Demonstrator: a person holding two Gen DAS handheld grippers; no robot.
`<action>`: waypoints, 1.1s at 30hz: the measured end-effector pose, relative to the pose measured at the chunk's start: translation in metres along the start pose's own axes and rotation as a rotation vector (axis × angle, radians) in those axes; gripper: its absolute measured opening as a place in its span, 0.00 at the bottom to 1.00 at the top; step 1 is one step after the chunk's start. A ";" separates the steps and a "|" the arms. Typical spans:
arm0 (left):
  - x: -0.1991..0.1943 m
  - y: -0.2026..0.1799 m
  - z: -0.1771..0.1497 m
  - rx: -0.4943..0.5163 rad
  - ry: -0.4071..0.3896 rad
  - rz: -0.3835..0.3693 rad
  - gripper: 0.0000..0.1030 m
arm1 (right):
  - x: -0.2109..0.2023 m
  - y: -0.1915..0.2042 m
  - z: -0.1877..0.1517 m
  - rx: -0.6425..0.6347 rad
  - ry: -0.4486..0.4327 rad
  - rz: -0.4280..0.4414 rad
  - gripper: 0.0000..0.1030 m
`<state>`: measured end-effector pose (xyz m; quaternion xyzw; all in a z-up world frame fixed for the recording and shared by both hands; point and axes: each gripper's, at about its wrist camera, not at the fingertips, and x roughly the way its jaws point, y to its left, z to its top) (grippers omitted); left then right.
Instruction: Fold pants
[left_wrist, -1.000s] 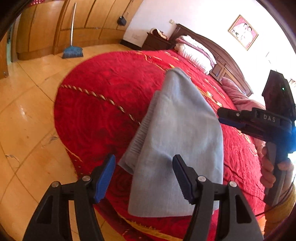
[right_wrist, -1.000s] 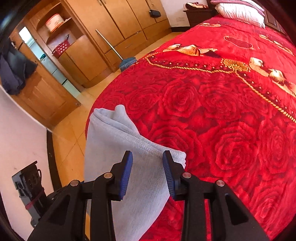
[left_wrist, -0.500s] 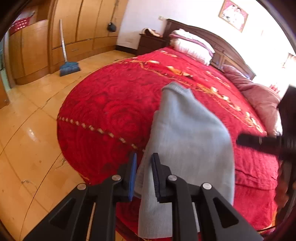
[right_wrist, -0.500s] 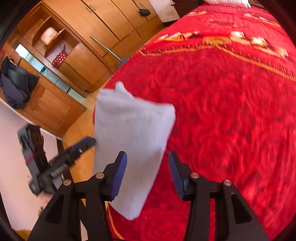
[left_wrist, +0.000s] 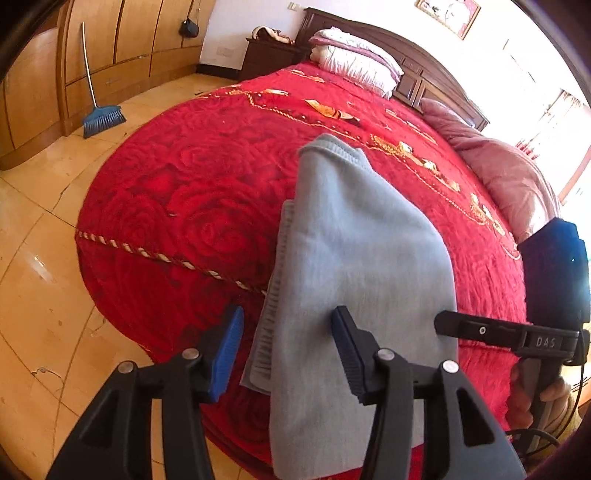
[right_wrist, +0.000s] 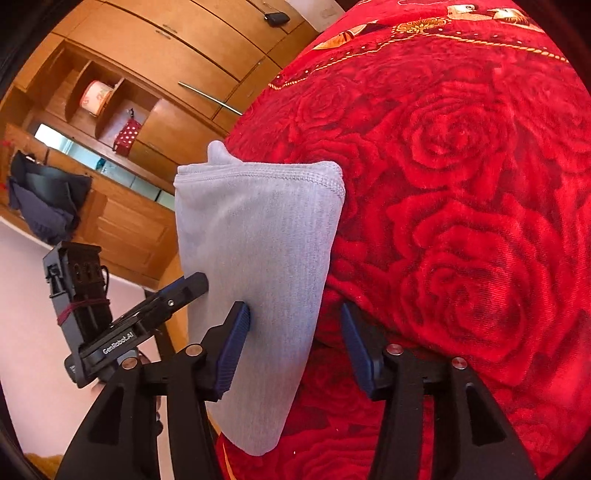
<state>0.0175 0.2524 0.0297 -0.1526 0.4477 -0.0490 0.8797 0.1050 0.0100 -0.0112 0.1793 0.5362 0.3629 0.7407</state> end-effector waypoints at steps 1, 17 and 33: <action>0.001 -0.001 0.001 -0.002 -0.002 -0.010 0.51 | -0.001 -0.001 0.000 0.001 -0.001 0.006 0.51; 0.015 0.001 0.006 -0.038 0.009 -0.036 0.63 | 0.005 -0.004 0.002 -0.044 -0.009 0.086 0.49; 0.004 -0.027 0.004 0.009 -0.023 0.005 0.34 | -0.015 0.013 0.000 -0.038 -0.058 0.122 0.23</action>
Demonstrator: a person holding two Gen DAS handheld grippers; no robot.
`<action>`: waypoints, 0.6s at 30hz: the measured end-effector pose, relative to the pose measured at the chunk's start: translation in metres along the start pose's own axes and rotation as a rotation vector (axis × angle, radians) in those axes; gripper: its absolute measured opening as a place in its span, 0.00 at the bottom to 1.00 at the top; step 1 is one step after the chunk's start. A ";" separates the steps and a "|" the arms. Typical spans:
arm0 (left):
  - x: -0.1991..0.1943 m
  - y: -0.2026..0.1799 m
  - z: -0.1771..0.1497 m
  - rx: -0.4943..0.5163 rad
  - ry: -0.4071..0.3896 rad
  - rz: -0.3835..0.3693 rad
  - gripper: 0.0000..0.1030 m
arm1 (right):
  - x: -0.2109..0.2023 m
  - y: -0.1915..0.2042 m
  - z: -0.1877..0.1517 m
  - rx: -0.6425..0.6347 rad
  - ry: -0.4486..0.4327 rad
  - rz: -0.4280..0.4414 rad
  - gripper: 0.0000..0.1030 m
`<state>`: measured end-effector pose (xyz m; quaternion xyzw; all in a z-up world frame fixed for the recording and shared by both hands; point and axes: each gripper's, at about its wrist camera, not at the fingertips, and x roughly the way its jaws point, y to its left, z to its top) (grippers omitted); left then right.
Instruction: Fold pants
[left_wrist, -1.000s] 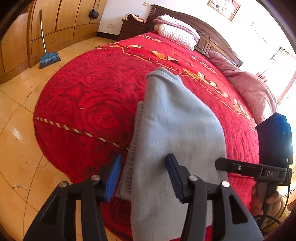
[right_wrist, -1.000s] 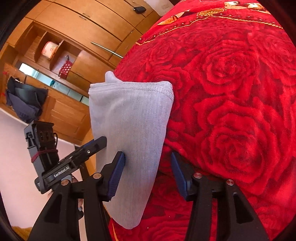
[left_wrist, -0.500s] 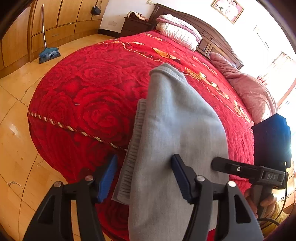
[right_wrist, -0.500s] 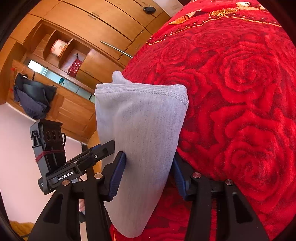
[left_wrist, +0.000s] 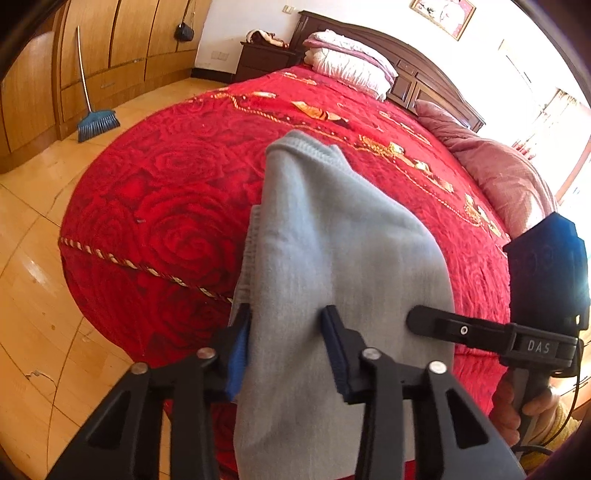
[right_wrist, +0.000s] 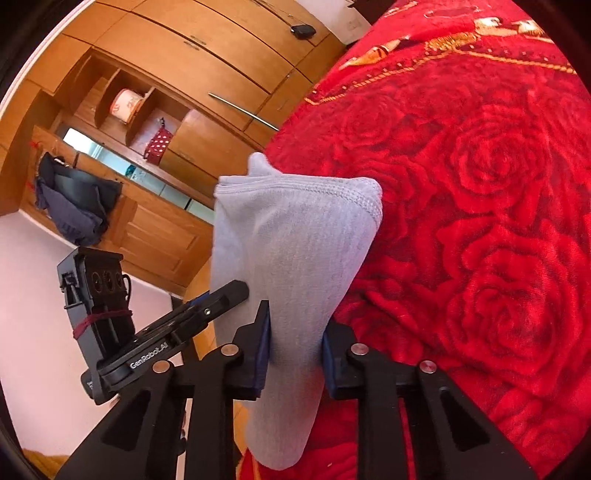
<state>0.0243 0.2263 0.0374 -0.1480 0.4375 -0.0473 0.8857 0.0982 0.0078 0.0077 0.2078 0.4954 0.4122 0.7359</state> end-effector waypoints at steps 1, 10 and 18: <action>-0.003 -0.001 0.000 -0.004 -0.009 0.004 0.29 | -0.004 0.003 0.000 -0.003 -0.007 0.004 0.23; -0.027 -0.019 0.004 0.015 -0.058 -0.044 0.20 | -0.058 0.007 0.005 0.001 -0.074 0.029 0.22; -0.040 -0.058 0.015 0.053 -0.094 -0.130 0.20 | -0.118 0.000 0.010 0.010 -0.132 0.018 0.22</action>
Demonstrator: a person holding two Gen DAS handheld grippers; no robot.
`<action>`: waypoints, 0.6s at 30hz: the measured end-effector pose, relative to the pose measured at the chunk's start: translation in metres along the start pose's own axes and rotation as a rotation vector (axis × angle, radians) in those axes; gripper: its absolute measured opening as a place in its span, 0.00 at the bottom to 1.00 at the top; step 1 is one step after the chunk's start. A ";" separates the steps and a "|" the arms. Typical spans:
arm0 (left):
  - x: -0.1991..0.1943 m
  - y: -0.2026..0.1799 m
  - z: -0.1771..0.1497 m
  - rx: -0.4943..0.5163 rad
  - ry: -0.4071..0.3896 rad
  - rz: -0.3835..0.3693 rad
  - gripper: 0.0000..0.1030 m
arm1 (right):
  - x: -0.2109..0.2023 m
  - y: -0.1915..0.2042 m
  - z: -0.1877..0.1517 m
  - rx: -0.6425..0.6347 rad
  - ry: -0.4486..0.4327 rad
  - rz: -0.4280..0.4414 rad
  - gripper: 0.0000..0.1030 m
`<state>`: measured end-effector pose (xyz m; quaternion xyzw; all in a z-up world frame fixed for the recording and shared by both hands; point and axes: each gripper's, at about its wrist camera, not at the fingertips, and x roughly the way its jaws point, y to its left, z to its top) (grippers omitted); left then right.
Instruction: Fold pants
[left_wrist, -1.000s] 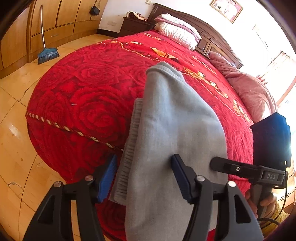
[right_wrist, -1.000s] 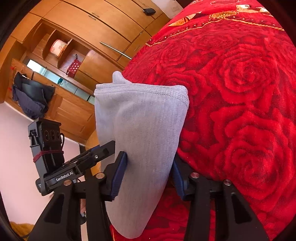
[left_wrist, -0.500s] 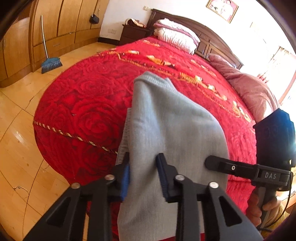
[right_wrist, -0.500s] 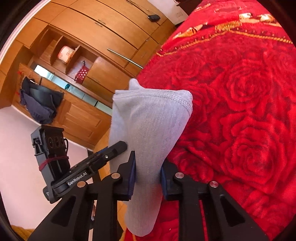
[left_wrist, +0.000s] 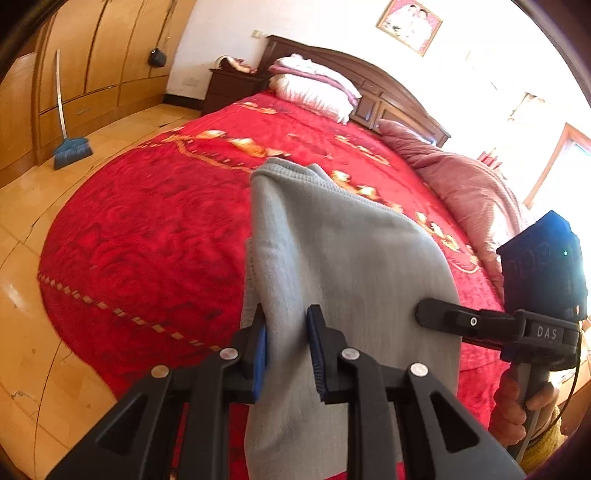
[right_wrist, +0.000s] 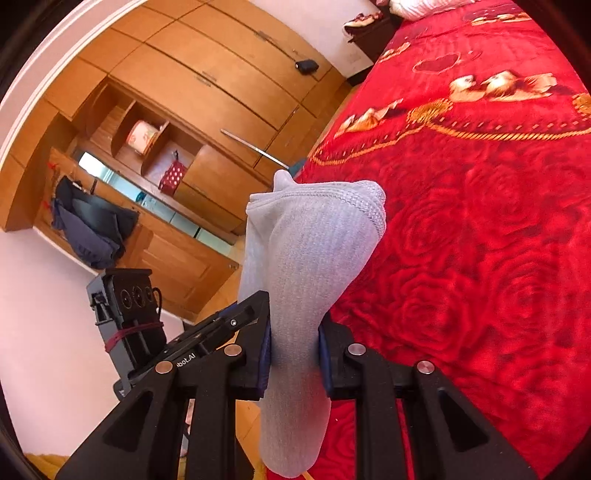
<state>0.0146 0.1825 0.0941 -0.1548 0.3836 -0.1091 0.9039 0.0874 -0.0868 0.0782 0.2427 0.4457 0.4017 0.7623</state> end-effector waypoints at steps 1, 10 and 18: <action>0.001 -0.006 0.002 0.004 -0.002 -0.010 0.20 | -0.006 -0.001 0.002 0.000 -0.009 -0.005 0.22; 0.016 -0.075 0.022 0.068 -0.004 -0.090 0.20 | -0.071 -0.032 0.017 0.031 -0.078 -0.043 0.22; 0.058 -0.139 0.037 0.143 0.046 -0.138 0.20 | -0.115 -0.081 0.033 0.095 -0.102 -0.077 0.22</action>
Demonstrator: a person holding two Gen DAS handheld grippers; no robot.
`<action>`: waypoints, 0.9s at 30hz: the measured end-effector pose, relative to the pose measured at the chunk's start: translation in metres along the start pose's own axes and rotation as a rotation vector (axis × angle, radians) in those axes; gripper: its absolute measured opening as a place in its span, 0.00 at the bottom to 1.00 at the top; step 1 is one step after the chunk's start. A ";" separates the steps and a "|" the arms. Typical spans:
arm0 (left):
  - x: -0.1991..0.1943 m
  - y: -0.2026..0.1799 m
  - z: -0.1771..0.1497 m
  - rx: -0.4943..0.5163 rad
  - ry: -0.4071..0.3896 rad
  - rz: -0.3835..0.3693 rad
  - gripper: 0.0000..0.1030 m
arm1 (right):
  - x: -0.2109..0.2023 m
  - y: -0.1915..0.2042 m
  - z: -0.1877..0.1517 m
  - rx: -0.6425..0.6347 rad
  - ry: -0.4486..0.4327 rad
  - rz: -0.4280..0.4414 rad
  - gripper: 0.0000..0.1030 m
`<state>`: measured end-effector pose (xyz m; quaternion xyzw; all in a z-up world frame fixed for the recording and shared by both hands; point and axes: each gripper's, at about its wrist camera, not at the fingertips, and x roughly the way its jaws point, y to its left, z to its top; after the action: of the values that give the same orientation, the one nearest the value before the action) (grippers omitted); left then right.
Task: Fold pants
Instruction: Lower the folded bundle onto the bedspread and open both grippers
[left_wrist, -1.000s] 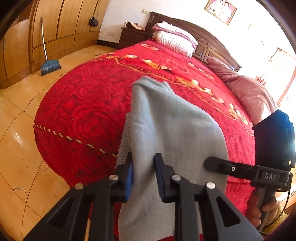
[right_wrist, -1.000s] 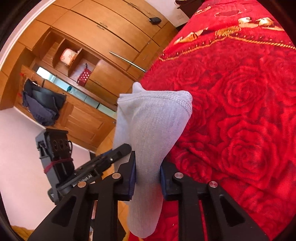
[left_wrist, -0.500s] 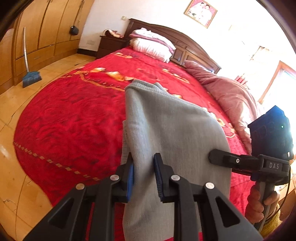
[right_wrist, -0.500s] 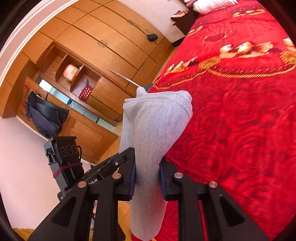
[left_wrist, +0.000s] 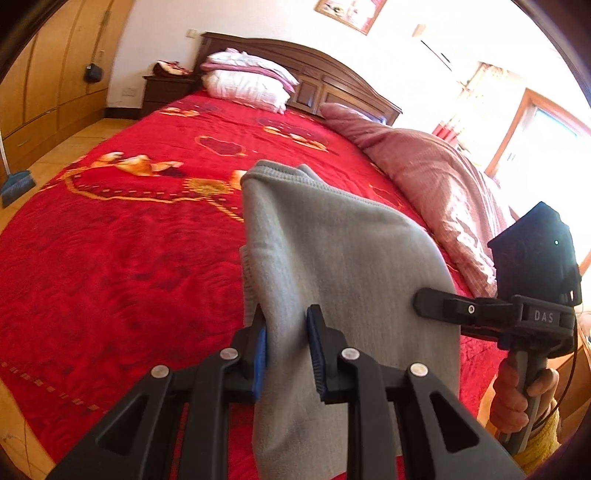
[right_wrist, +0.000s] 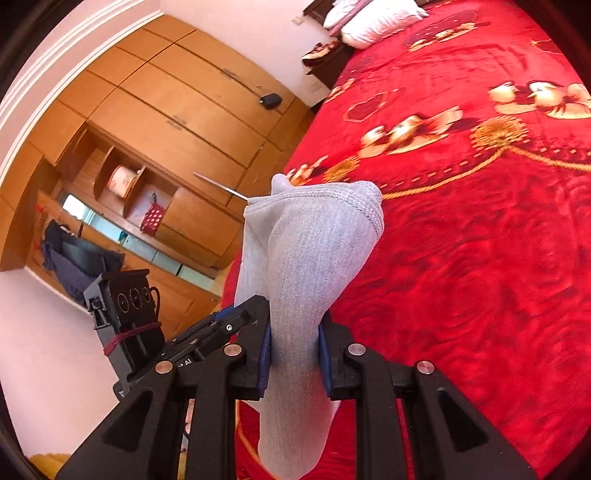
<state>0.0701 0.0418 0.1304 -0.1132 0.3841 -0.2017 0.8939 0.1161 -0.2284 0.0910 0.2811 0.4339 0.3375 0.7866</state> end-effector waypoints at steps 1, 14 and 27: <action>0.008 -0.005 0.004 0.006 0.008 -0.006 0.20 | -0.003 -0.009 0.005 0.006 -0.002 -0.007 0.22; 0.125 -0.053 0.032 0.091 0.137 -0.008 0.20 | 0.001 -0.096 0.037 0.076 0.026 -0.174 0.22; 0.173 -0.047 0.024 0.155 0.174 0.037 0.43 | 0.007 -0.109 0.024 0.011 0.001 -0.347 0.42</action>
<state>0.1832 -0.0767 0.0527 -0.0188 0.4453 -0.2234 0.8668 0.1709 -0.2932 0.0185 0.2060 0.4781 0.1945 0.8314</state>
